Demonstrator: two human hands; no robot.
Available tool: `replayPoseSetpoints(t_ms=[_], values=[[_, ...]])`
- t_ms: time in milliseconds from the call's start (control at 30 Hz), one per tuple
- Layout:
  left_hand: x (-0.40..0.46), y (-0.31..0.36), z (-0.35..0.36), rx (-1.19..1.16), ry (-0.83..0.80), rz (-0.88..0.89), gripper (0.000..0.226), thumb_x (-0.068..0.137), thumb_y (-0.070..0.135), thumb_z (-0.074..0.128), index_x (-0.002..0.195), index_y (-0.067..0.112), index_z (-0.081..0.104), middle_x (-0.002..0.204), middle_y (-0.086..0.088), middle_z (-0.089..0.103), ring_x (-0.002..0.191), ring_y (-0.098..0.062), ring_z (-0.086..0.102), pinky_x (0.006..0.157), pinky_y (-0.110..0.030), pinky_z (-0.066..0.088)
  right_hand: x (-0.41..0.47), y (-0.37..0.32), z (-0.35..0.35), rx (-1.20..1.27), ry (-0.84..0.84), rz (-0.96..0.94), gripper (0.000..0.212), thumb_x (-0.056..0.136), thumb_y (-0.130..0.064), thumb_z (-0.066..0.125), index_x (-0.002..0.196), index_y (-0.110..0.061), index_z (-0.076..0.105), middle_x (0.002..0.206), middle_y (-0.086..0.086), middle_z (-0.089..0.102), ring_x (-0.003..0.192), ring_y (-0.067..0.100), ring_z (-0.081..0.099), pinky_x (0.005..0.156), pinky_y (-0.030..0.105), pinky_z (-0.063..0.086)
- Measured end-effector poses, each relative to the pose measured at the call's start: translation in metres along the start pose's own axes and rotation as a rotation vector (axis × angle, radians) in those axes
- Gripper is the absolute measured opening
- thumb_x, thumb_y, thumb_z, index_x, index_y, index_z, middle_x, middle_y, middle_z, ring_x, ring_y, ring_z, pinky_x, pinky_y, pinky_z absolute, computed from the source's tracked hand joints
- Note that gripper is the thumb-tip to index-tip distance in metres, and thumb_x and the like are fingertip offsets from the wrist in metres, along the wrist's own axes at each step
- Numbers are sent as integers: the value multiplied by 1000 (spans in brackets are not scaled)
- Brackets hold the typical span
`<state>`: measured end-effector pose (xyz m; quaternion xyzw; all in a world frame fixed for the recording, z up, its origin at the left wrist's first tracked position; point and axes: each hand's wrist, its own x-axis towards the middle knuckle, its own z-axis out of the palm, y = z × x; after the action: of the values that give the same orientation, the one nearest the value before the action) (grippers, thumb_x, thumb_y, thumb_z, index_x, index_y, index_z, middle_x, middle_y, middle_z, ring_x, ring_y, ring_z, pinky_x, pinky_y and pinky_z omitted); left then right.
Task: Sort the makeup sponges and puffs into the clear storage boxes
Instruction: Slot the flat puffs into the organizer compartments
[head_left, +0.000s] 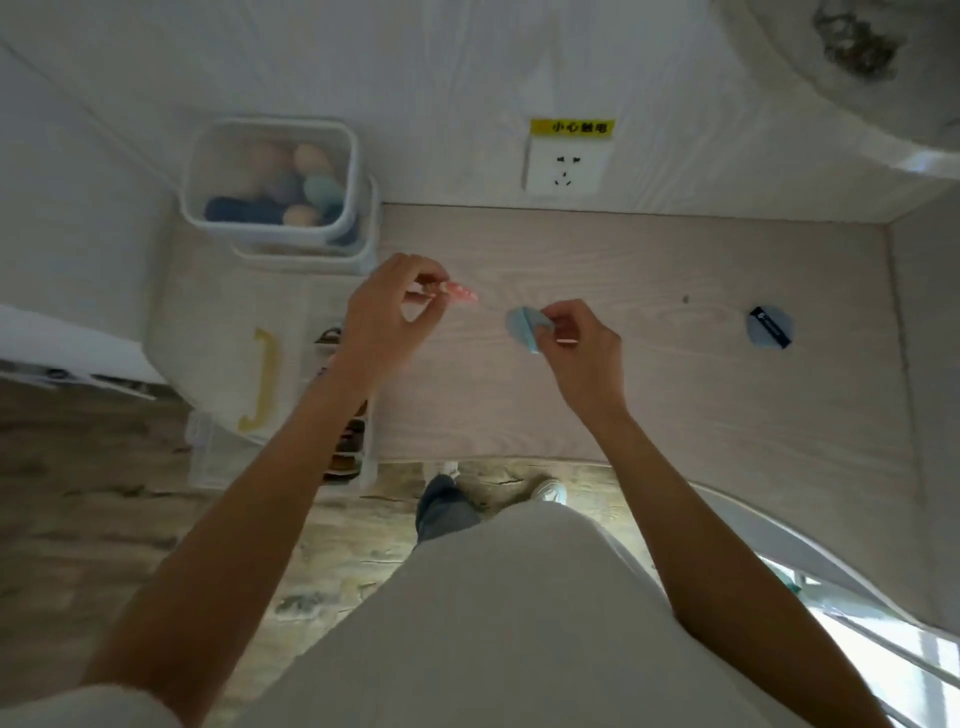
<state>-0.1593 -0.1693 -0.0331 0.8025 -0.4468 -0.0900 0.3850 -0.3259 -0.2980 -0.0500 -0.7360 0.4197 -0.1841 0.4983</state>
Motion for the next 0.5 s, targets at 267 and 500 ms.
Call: replayPoseSetpoints(t_ms=[267,500], values=[[-28,-77,-61,264,53,-33,8,86,13,62,92,8,64,94,-9,66,82,-19,63,77,-30,52,0,-55,77,60,-93,-79,9,86,-7,61,94,-10,63,87,-4,63,74,0,58,60,3,44],[-17,-111,-61,482,-217,85,14,87,23,61,95,16,70,94,-5,70,85,-25,60,79,-38,45,7,-74,113,27,-14,-78,8,86,-6,62,93,-8,64,98,8,61,76,3,57,62,3,44]])
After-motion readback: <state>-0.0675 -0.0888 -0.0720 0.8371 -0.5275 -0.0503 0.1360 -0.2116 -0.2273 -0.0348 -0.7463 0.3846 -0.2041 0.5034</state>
